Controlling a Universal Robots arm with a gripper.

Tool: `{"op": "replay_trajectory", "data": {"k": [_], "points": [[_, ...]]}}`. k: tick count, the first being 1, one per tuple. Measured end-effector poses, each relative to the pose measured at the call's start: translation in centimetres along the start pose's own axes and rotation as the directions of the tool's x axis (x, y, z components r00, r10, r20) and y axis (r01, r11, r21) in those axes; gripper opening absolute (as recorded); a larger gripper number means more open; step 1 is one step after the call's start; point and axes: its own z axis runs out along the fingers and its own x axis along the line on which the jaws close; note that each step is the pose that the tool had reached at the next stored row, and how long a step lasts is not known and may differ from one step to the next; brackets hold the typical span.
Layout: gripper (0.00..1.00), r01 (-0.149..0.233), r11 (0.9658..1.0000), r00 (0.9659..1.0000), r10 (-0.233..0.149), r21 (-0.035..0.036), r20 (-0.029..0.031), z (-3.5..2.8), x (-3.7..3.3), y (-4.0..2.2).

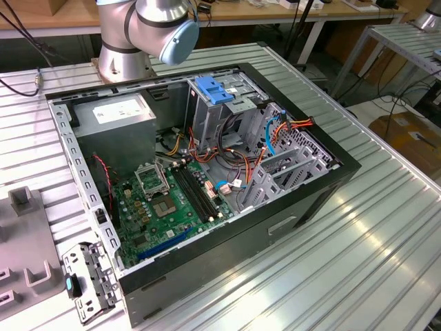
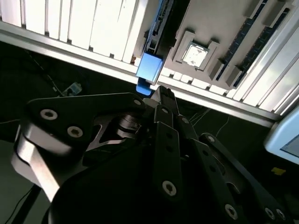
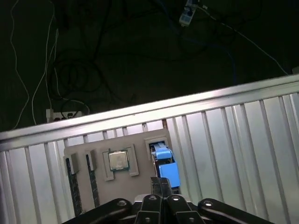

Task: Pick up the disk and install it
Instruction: 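Pick up the disk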

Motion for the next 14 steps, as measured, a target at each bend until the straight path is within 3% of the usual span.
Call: {"op": "replay_trajectory", "data": {"k": [1,3,4,7,9,12,13,14], "points": [[0.11,0.012,0.9999,0.9999,-0.012,0.0002,-0.0005,0.00,0.00,0.00],[0.11,0.084,0.9965,0.9964,-0.084,0.0015,-0.0036,0.00,0.00,0.00],[0.11,0.141,0.9900,0.9900,-0.141,0.0024,-0.0061,0.00,0.00,0.00],[0.11,0.156,0.9878,0.9878,-0.156,0.0026,-0.0068,0.00,0.00,0.00],[0.11,0.175,0.9846,0.9845,-0.175,0.0028,-0.0077,0.00,0.00,0.00],[0.11,0.225,0.9743,0.9743,-0.225,0.0035,-0.0100,0.02,0.00,0.00],[0.11,0.259,0.9659,0.9658,-0.259,0.0050,-0.0117,0.06,-0.01,-0.01],[0.11,0.272,0.9624,0.9624,-0.271,0.0094,-0.0131,0.22,-0.08,0.01]]}}
